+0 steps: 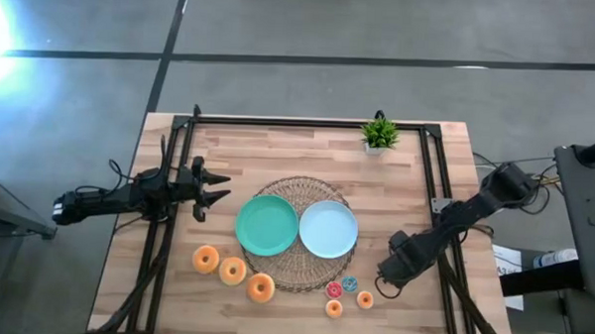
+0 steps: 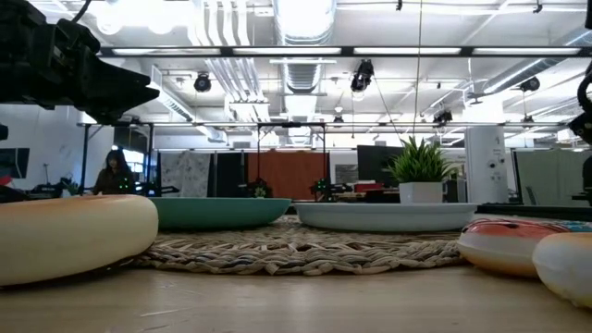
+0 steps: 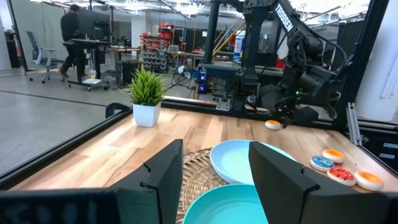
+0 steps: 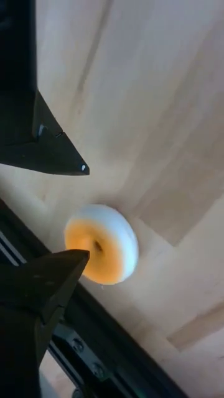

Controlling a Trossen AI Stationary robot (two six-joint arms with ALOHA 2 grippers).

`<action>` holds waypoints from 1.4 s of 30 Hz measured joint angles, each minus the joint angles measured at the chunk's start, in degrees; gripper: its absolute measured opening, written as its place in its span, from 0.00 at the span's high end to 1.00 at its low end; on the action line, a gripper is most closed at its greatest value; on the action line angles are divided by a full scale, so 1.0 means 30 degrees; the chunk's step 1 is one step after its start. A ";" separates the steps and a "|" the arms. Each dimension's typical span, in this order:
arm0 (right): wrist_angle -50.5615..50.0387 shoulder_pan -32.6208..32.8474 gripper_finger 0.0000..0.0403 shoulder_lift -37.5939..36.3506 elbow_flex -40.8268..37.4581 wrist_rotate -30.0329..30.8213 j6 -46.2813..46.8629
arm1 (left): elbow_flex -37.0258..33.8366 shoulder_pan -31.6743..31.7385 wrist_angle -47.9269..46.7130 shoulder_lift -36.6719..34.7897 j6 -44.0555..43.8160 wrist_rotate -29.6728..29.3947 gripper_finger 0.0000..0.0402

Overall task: Pick & Place donuts
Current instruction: Put the small white donut on the light blue plate

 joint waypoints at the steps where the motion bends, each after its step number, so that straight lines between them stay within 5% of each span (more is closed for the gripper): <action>1: -0.0013 -0.0007 0.52 0.0078 -0.0066 0.0098 0.0005 | -0.0007 0.0005 -0.0006 0.0000 0.0001 0.0000 0.61; 13: 0.1445 -0.0044 0.66 0.0400 -0.1065 0.0030 0.0066 | -0.0005 0.0002 -0.0006 0.0007 0.0001 0.0005 0.61; 23: 0.2960 -0.0051 0.96 -0.0652 -0.1159 0.1573 -0.0018 | -0.0001 0.0007 -0.0006 0.0007 -0.0006 0.0000 0.61; 27: 0.6955 -0.0121 0.97 -0.2683 -0.1394 0.4202 0.1212 | -0.0003 0.0007 -0.0006 0.0007 0.0001 0.0003 0.61; 35: 1.8753 -0.1082 0.97 -0.7517 -0.5623 1.3342 0.3512 | -0.0005 0.0007 -0.0006 0.0007 0.0001 0.0000 0.61; 42: 2.9960 -0.3336 0.97 -0.7414 -0.9547 1.4702 0.2879 | -0.0004 0.0007 -0.0006 0.0007 -0.0002 0.0003 0.61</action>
